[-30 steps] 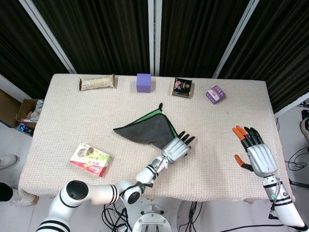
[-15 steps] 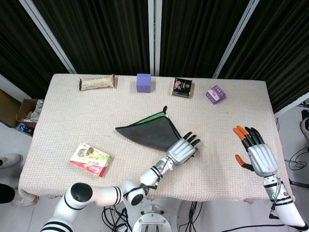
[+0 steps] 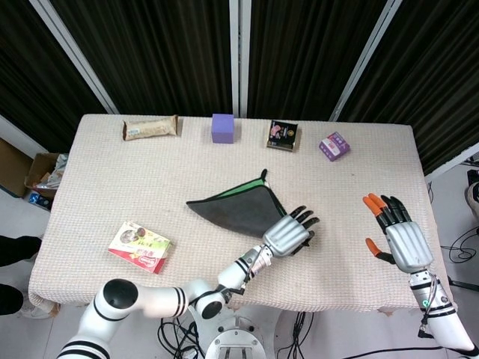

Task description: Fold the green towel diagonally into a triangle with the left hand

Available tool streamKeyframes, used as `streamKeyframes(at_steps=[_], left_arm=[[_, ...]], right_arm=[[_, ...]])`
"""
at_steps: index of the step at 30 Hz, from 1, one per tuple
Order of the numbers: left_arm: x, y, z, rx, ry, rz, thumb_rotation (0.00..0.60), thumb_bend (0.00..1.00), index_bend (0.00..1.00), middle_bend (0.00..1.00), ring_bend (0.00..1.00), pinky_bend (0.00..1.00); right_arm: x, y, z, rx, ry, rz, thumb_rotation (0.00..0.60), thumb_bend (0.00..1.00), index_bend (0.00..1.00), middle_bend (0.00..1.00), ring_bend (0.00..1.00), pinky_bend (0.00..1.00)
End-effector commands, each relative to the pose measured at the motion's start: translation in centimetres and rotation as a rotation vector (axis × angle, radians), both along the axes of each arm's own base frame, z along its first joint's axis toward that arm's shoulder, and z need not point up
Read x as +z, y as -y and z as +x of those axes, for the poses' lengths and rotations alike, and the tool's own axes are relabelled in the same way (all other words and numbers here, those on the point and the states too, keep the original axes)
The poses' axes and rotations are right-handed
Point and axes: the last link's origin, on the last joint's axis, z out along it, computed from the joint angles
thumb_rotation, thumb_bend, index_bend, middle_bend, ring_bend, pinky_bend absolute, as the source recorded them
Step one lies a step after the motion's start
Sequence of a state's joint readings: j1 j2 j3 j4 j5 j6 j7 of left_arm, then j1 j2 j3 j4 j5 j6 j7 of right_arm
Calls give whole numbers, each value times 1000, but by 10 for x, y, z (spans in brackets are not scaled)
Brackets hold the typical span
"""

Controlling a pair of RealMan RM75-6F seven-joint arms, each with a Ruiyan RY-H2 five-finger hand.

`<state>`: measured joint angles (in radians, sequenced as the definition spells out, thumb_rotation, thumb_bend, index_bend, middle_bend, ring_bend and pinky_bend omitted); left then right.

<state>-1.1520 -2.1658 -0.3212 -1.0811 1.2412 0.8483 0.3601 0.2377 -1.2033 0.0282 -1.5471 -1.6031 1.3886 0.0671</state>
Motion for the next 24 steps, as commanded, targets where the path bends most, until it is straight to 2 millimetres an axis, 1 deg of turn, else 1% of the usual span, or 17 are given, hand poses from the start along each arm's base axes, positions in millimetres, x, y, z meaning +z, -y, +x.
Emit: streamKeyframes(at_steps=[1,5,10,13,18,22,24], left_arm=[[35,-18,-12,99,112,-40,600,579,636,157,88,95],[69,-32,-31,151,174,-23,600,580,642,157,88,95],[95,-48,-61,212,192,18,600,580,642,157,88,95],[102,-57,-78,263,196,22,600,580,642,157,88,95],[110,-70,-114,359,200,45,600,580,641,157,88,95],[113,-72,-140,413,195,54,600,580,641,157,88,95],[113,-71,-149,430,193,52,600,580,642,157,88,95]], right_arm=[[-1,1,2,6,2,2,600,269,84,63,0,0],[-3,2,6,20,5,7,600,268,84,63,0,0],[-4,4,12,36,5,7,600,268,84,63,0,0],[-4,3,14,39,5,8,600,269,84,62,0,0],[-3,1,15,38,5,3,600,268,84,62,0,0],[-3,1,16,36,6,5,600,269,84,62,0,0],[-4,2,16,36,7,8,600,269,84,62,0,0]])
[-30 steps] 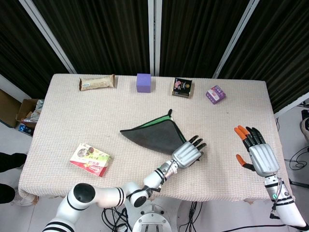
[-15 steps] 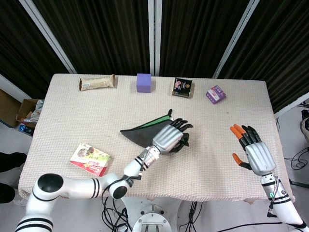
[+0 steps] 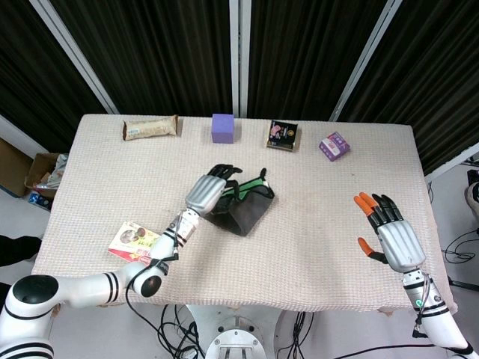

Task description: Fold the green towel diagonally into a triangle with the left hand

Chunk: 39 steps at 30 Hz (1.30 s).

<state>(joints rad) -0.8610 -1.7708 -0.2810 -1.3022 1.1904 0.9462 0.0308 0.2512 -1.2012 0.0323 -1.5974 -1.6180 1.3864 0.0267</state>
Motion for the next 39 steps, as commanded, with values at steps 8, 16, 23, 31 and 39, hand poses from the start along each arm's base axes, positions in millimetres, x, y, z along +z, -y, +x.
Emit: streamKeyframes(at_steps=[8,16,23,31,39], left_arm=[[-1,2,-42,102,-11,4,600,579,641,157,88,95],[-5,7,-53,133,-11,-3,600,579,642,157,88,95],[-12,7,-63,140,-88,10,600,577,587,152,88,96],[-4,7,-75,165,-158,35,600,532,298,90,85,95],[41,-2,-84,255,-111,161,600,337,145,42,78,95]], right_arm=[[-3,2,2,5,3,9,600,268,84,62,0,0],[-4,3,1,6,6,12,600,269,84,62,0,0],[-2,1,1,8,7,6,600,268,84,62,0,0],[-1,0,1,8,10,6,600,268,84,64,0,0],[4,-1,0,9,17,-9,600,269,84,63,0,0]])
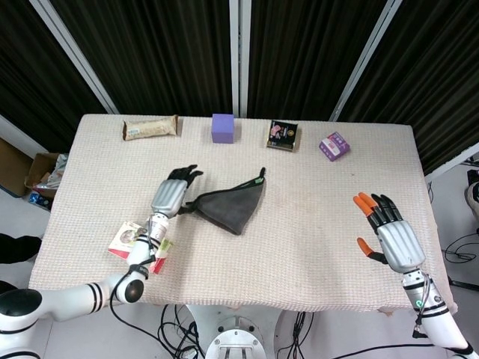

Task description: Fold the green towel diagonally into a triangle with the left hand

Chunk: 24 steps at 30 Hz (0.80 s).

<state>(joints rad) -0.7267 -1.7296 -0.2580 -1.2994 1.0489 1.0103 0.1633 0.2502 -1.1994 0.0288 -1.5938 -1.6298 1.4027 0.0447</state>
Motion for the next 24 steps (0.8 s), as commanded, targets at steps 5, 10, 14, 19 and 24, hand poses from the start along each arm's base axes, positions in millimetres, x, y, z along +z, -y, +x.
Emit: streamKeyframes(at_steps=[5,10,14,19,24], left_arm=[[77,-6,-40,35,-103,204,600,329,163,62,78,96],[129,16,-87,25,-239,296,600,324,196,69,78,95],[157,50,-122,23,-286,329,600,301,206,77,78,95],[178,99,-149,39,-267,338,600,273,207,84,79,95],[183,149,-159,61,-225,331,600,263,207,84,78,95]], right_arm=[[11,-4,-10,-34,-3,-15,600,269,84,63,0,0],[22,-13,-25,-92,-8,-21,600,268,84,63,0,2],[33,-22,-38,-141,5,-31,600,269,84,63,0,12],[42,-36,-48,-176,26,-50,600,269,84,66,0,13],[41,-51,-54,-192,63,-41,600,282,84,73,0,13]])
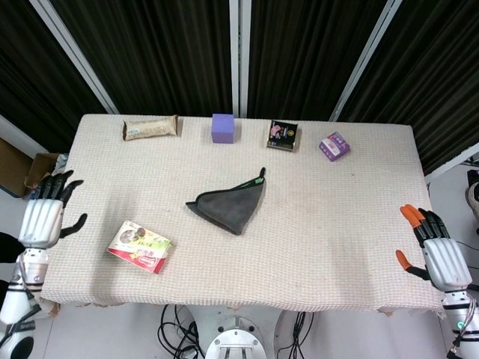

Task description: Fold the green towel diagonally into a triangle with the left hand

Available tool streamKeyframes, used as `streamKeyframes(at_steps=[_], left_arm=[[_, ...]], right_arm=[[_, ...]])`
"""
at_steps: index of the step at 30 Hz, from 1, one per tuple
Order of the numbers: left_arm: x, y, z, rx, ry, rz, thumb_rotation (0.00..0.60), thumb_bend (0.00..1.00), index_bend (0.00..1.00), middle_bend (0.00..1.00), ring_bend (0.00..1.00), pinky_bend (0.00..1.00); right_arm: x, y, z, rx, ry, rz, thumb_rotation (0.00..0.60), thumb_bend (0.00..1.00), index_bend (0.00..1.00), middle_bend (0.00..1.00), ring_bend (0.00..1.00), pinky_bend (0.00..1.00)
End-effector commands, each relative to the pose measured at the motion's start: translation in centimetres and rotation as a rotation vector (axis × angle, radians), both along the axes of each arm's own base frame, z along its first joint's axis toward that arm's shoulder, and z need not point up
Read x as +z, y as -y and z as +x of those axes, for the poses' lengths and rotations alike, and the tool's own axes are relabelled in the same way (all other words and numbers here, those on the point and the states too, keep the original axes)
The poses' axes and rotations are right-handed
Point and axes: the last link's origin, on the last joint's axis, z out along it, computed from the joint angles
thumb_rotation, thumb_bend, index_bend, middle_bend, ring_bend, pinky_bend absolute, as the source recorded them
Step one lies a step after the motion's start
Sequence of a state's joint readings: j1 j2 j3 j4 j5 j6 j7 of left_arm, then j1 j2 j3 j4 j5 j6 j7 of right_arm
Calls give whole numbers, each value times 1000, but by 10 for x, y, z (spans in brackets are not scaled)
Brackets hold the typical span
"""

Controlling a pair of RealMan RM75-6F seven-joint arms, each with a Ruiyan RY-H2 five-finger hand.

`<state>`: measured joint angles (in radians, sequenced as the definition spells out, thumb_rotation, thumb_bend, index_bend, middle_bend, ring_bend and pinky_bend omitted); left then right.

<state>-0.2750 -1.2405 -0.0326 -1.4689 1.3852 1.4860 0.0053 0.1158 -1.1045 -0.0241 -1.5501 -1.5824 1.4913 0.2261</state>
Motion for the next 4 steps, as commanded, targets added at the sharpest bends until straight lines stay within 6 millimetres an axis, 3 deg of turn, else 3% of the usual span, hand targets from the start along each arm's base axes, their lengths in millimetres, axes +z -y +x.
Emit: streamKeyframes(at_steps=[1,4], left_arm=[[3,36,-6,19,38,-18,600,263,207,84,78,95],[0,61,-9,49,48,-45,600,264,207,83,78,95]], right_arm=[[-1,-9,-4,-7,11,3,600,284,84,74,0,13],[-4,-13,-8,-15,23,-1,600,290,84,77,0,15]])
